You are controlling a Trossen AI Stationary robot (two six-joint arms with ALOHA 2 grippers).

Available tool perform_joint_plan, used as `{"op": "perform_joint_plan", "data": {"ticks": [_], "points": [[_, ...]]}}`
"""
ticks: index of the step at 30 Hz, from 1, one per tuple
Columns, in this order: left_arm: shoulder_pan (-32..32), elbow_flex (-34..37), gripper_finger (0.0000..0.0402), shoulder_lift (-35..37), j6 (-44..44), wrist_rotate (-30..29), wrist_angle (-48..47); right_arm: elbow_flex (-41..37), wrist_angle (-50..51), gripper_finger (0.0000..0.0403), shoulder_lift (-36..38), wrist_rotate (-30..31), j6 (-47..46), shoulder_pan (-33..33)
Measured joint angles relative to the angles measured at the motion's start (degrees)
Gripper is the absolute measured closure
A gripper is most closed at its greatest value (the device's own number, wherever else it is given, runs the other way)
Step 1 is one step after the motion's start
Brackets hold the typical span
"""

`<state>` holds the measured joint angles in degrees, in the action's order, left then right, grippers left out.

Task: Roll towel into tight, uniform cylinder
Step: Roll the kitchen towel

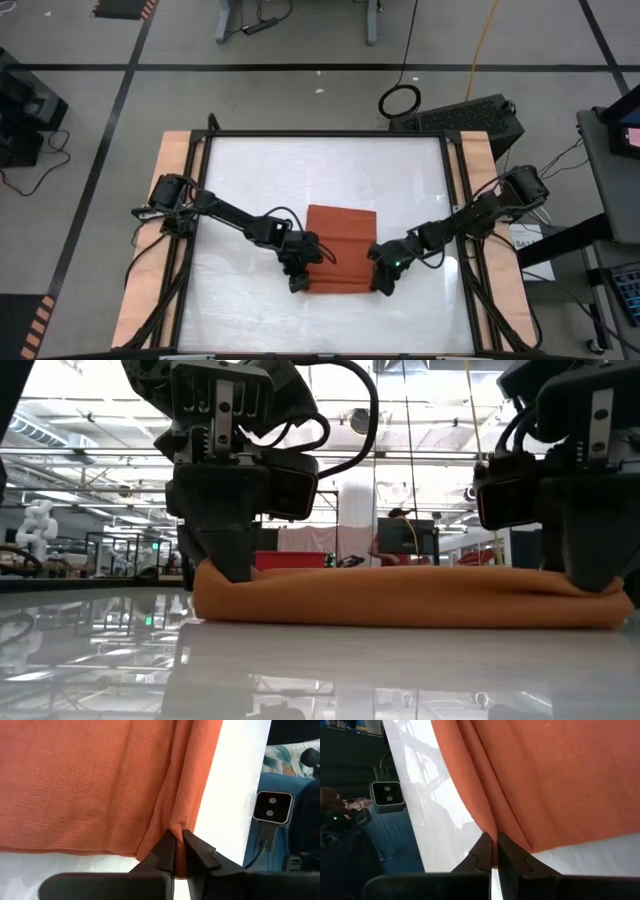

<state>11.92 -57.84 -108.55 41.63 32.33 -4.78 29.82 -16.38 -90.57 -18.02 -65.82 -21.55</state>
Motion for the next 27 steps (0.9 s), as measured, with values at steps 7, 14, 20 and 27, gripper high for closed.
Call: {"op": "perform_joint_plan", "data": {"ticks": [7,14,20,27], "points": [[0.1,0.0,0.0353,0.0,-3.0,-0.3,-0.2,0.1,-0.4,0.0401,-2.1,-0.6,-1.0,1.3],[0.2,-0.6,0.0303,1.3,-7.5,0.0,-0.8,0.1,-0.2,0.0401,-2.2,-1.4,-0.6,2.0],[0.3,-1.8,0.0266,4.3,-11.3,-2.6,-1.3,0.1,-0.2,0.0401,-2.2,-1.9,-0.7,2.1],[5.2,-2.7,0.026,8.5,-22.2,-9.3,-5.4,0.0,-0.3,0.0401,-2.2,-2.0,-0.9,2.1]]}}
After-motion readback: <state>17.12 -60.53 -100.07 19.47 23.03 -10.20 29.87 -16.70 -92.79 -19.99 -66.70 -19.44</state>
